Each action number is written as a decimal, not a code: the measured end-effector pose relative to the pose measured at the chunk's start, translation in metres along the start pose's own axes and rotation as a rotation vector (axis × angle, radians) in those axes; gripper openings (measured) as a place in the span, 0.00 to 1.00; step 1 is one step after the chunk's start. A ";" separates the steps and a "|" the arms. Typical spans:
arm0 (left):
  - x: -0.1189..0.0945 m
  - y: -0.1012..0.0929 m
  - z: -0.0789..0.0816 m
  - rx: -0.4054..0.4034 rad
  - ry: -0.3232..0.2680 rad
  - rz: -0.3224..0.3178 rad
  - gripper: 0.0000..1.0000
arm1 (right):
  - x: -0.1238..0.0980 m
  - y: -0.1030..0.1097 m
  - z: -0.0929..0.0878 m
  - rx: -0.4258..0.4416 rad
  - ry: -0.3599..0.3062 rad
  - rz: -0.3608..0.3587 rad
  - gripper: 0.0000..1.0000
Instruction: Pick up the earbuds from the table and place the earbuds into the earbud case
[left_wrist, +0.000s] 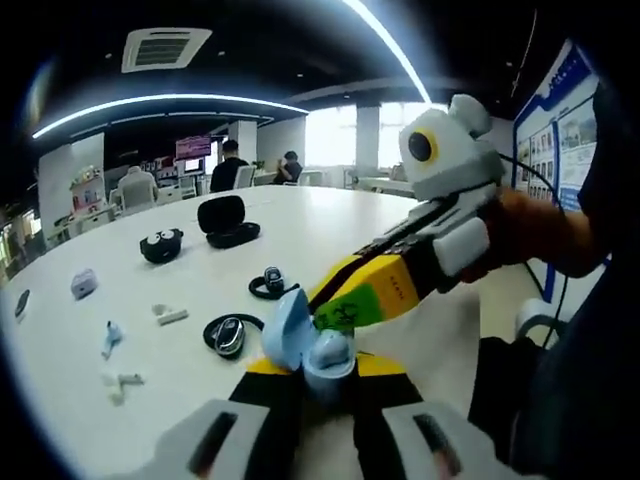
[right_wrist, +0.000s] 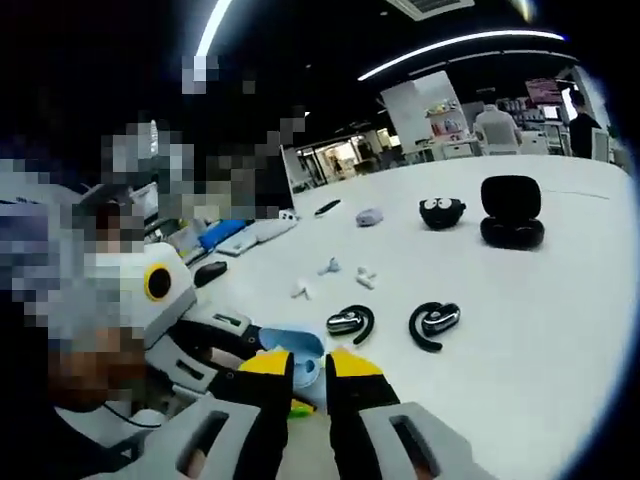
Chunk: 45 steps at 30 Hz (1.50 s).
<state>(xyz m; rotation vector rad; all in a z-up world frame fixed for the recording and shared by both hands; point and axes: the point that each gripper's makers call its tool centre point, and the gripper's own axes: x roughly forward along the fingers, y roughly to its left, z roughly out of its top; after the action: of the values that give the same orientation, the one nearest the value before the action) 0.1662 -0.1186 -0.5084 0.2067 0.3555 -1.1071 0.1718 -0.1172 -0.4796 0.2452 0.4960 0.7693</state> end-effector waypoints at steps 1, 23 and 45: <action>0.000 0.000 0.000 -0.002 -0.002 -0.001 0.20 | -0.002 0.000 0.003 0.007 -0.006 0.004 0.13; -0.001 0.002 0.000 -0.029 -0.074 -0.003 0.20 | 0.096 -0.010 0.063 -0.503 0.219 0.255 0.17; 0.000 0.002 0.000 -0.021 -0.102 0.002 0.19 | 0.158 -0.013 0.039 -0.538 0.321 0.257 0.18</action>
<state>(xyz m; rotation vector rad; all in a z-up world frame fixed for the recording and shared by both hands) 0.1680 -0.1178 -0.5089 0.1317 0.2761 -1.1070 0.2967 -0.0148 -0.5042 -0.3270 0.5450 1.1714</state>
